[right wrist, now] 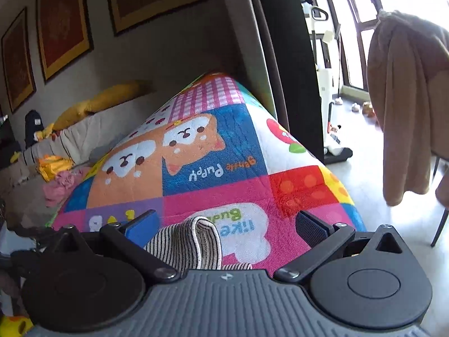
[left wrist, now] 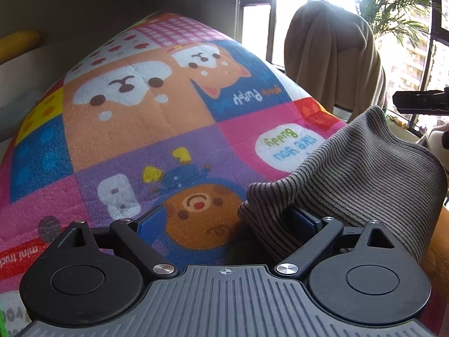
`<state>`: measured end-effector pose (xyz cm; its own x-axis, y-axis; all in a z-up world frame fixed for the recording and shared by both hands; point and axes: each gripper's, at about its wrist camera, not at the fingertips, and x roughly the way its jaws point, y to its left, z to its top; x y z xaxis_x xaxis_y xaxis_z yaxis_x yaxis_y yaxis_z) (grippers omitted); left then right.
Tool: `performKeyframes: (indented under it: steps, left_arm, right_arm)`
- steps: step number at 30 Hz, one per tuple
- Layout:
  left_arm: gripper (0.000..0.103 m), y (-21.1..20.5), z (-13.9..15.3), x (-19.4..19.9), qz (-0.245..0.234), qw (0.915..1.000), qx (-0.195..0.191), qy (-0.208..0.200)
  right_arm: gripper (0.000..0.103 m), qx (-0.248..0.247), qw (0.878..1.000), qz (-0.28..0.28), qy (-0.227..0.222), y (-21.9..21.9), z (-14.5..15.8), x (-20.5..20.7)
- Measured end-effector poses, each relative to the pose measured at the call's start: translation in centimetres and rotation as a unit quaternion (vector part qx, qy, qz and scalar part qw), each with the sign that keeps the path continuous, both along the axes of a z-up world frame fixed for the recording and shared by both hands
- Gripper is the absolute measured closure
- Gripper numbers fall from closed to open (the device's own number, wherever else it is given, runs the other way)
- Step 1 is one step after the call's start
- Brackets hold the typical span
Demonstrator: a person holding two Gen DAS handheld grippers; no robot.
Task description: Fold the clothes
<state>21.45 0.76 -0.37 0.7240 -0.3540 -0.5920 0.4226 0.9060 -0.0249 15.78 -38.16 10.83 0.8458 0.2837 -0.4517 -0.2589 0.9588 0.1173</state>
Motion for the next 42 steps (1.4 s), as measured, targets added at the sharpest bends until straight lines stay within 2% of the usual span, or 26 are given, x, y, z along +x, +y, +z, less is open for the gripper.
performKeyframes:
  steps: [1, 2, 3, 4, 5, 9, 11, 14, 16, 18, 20, 22, 23, 25, 27, 29, 32, 35, 38, 40, 42]
  left_arm:
    - [0.006, -0.1, 0.0, 0.1, 0.0, 1.0, 0.001, 0.0]
    - [0.005, -0.1, -0.1, 0.2, 0.002, 1.0, 0.0, 0.0]
    - [0.005, -0.1, -0.1, 0.4, 0.003, 1.0, -0.003, 0.001]
    - [0.005, 0.0, 0.0, 0.5, 0.005, 1.0, -0.008, 0.002]
    - [0.005, 0.1, 0.2, 0.5, 0.008, 0.9999, -0.014, 0.001]
    - [0.006, 0.4, 1.8, -0.6, 0.023, 0.9996, -0.018, -0.008]
    - [0.006, 0.7, 3.2, -1.8, 0.024, 0.9993, -0.026, -0.006]
    - [0.006, 1.1, 5.3, -4.4, -0.022, 0.9946, -0.099, 0.019]
    - [0.006, 0.6, 5.8, -5.9, -0.058, 0.9865, -0.144, 0.052]
    - [0.006, -0.3, 5.7, -7.1, -0.093, 0.9749, -0.18, 0.093]
    - [0.005, -2.1, 4.6, -8.1, -0.128, 0.9635, -0.19, 0.138]
    - [0.005, -3.9, 3.3, -8.8, -0.157, 0.9526, -0.194, 0.174]
    - [0.005, -4.8, 2.5, -8.9, -0.166, 0.9485, -0.194, 0.188]
    - [0.005, -6.0, 1.0, -8.4, -0.156, 0.9458, -0.192, 0.211]
    - [0.005, -6.9, -0.4, -7.6, -0.136, 0.9426, -0.195, 0.234]
    - [0.005, -6.9, -1.3, -6.6, -0.115, 0.9368, -0.215, 0.251]
    - [0.006, -6.2, -1.9, -5.2, -0.089, 0.9301, -0.24, 0.263]
    - [0.006, -4.8, -1.7, -4.0, -0.051, 0.9386, -0.242, 0.241]
    - [0.006, -2.8, -1.2, -2.6, -0.002, 0.95, -0.234, 0.207]
    - [0.006, -1.5, -0.8, -1.4, 0.031, 0.957, -0.225, 0.181]
    - [0.006, -0.6, -0.5, -0.4, 0.052, 0.9584, -0.22, 0.174]
  right_arm:
    - [0.0, -0.048, 0.999, -0.005, 0.001, 1.0, -0.4, 0.5]
    - [0.0, -0.114, 0.993, -0.01, 0.01, 2.2, -1.3, 1.3]
    - [0.0, -0.156, 0.987, -0.011, 0.025, 3.1, -2.5, 2.1]
    - [0.0, -0.191, 0.981, -0.012, 0.04, 3.8, -3.8, 2.9]
    - [0.0, -0.191, 0.98, -0.019, 0.044, 3.9, -4.7, 3.4]
    - [0.0, -0.131, 0.988, -0.027, 0.073, 2.2, -4.9, 4.4]
    - [0.0, -0.126, 0.989, -0.027, 0.072, 1.9, -5.1, 4.1]
    - [0.0, -0.119, 0.99, -0.024, 0.072, 1.7, -5.0, 4.0]
    - [0.0, -0.112, 0.99, -0.016, 0.08, 1.5, -4.6, 4.4]
    - [0.0, -0.091, 0.992, -0.005, 0.087, 1.1, -3.8, 4.7]
    - [0.0, -0.015, 0.995, 0.022, 0.093, -0.4, -2.4, 4.7]
    - [0.0, 0.065, 0.991, 0.049, 0.106, -1.7, -1.3, 4.9]
    - [0.0, 0.088, 0.987, 0.062, 0.116, -1.9, -1.0, 5.1]
    - [0.0, 0.091, 0.984, 0.087, 0.128, -1.4, -1.2, 5.5]
    - [0.0, 0.099, 0.981, 0.09, 0.141, -1.4, -2.1, 5.9]
    - [0.0, 0.108, 0.978, 0.09, 0.153, -1.4, -3.1, 6.3]
    - [0.0, 0.169, 0.965, 0.092, 0.178, -2.2, -4.5, 6.9]
    - [0.0, 0.207, 0.952, 0.11, 0.196, -1.9, -5.6, 6.8]
    - [0.0, 0.209, 0.946, 0.138, 0.205, -0.2, -5.9, 6.1]
    - [0.0, 0.206, 0.948, 0.146, 0.193, 0.5, -5.3, 5.6]
    - [0.0, 0.203, 0.955, 0.148, 0.158, 0.3, -3.6, 5.2]
